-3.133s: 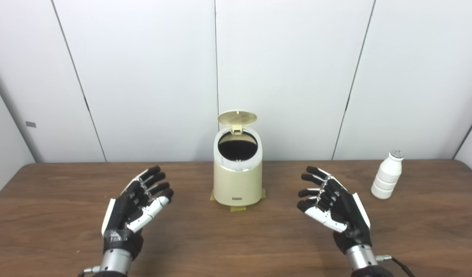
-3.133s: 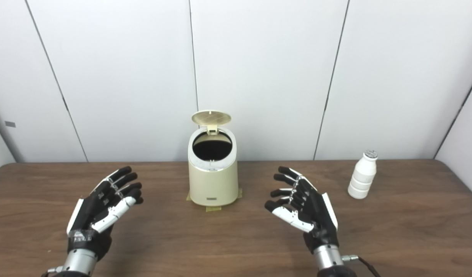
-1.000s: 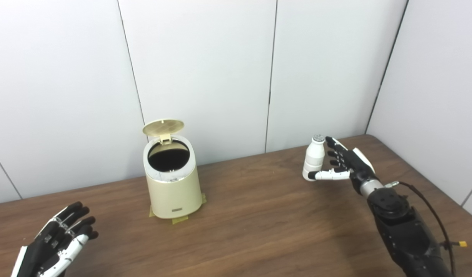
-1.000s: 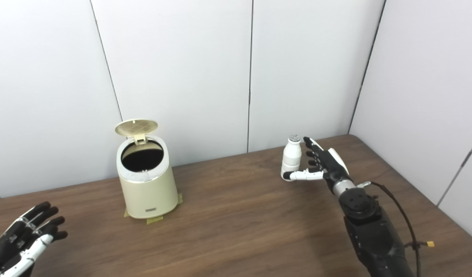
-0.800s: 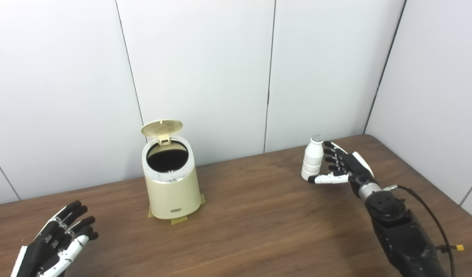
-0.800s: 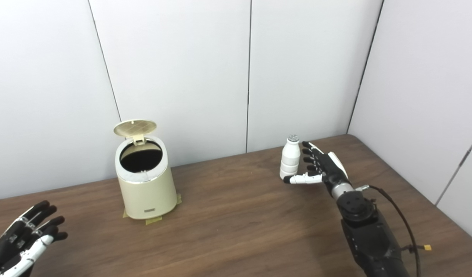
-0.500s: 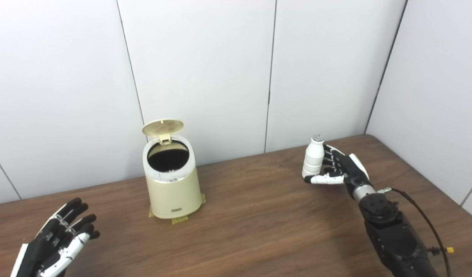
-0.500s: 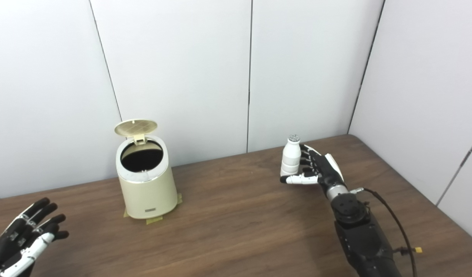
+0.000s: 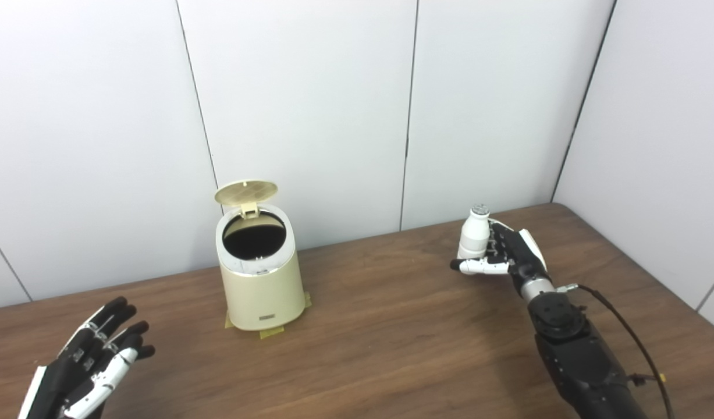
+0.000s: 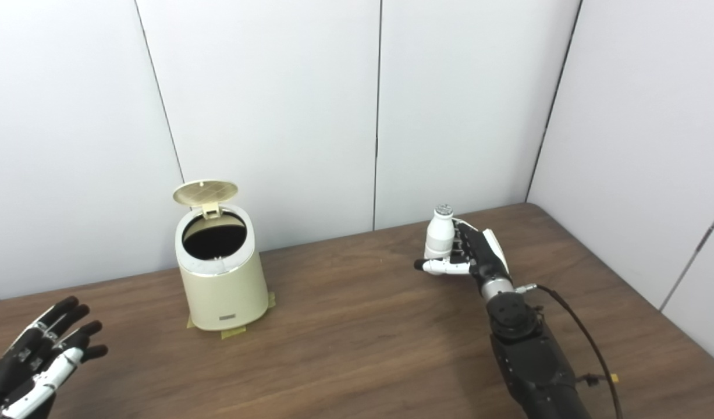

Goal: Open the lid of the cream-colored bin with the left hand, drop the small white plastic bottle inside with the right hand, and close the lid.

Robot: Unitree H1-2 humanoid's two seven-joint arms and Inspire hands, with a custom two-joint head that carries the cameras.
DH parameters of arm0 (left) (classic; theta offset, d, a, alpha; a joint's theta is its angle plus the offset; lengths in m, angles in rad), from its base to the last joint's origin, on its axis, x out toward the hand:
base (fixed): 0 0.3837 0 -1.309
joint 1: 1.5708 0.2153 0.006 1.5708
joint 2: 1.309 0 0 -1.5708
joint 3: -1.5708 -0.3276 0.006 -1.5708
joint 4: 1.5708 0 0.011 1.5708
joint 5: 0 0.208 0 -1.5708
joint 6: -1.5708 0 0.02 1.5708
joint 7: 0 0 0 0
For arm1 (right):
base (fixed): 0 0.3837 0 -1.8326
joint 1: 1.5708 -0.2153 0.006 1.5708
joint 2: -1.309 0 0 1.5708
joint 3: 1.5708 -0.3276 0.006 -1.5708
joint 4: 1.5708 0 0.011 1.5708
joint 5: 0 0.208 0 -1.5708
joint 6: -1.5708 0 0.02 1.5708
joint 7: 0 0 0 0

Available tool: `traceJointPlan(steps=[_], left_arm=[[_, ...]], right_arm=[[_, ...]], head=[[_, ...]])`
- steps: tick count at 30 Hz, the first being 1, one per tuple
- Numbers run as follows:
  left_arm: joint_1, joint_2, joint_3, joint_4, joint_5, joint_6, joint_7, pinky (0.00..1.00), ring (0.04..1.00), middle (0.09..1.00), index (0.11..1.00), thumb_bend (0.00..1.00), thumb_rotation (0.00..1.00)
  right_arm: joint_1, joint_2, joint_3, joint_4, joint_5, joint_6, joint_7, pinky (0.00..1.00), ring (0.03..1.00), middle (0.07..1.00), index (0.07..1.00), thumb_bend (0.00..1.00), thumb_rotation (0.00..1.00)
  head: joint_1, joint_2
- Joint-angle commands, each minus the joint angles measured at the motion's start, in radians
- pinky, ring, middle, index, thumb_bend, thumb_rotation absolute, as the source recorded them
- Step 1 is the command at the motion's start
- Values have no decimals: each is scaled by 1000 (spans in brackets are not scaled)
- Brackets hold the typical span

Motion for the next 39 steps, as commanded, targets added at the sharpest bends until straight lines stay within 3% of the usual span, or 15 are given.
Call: traceJointPlan(steps=[1, 2, 4, 6, 13, 17, 22, 28, 39], left_arm=[[-25, 5, 1, -27, -6, -15, -1, 628, 774, 850, 831, 421, 0], [-25, 4, 0, -29, -4, -13, 2, 626, 772, 850, 831, 420, 0], [-25, 4, -2, -32, 4, -12, 5, 617, 760, 842, 825, 408, 0], [-25, 4, -3, -34, 9, -11, 8, 617, 754, 838, 823, 402, 0], [-24, 4, -10, -34, 17, -17, 8, 626, 753, 843, 832, 380, 0], [-22, 4, -15, -30, 15, -27, 1, 670, 759, 847, 830, 367, 0], [-23, 6, -23, -20, 25, -41, -2, 663, 754, 838, 832, 398, 0], [-24, -2, -37, -4, 40, -61, -2, 737, 809, 866, 869, 391, 0], [-21, -17, -75, 62, 123, -141, 4, 630, 735, 796, 810, 552, 0]], right_arm=[[-58, -14, -7, 9, -16, -100, -55, 443, 545, 659, 691, 717, 0], [-64, -14, -5, 31, -23, -123, -71, 419, 514, 625, 664, 708, 0], [-74, -14, -4, 68, -29, -153, -90, 352, 416, 489, 561, 570, 0], [-78, -13, -1, 89, -42, -181, -115, 323, 375, 445, 530, 531, 0], [-67, -5, 2, 57, -55, -200, -154, 317, 366, 428, 526, 520, 0], [-51, -1, 8, -10, -67, -205, -156, 334, 377, 474, 549, 510, 0], [-29, 43, 20, -228, -88, -134, -149, 333, 382, 483, 550, 509, 0], [-38, 66, 107, -456, -152, -57, -69, 344, 397, 493, 530, 514, 0], [-161, 126, 234, -537, -211, 57, 73, 341, 405, 480, 518, 518, 0]], head=[[-1, 1], [0, 1], [0, 1], [1, 3], [9, 8], [18, 9], [37, 8], [68, 1], [185, -12]])
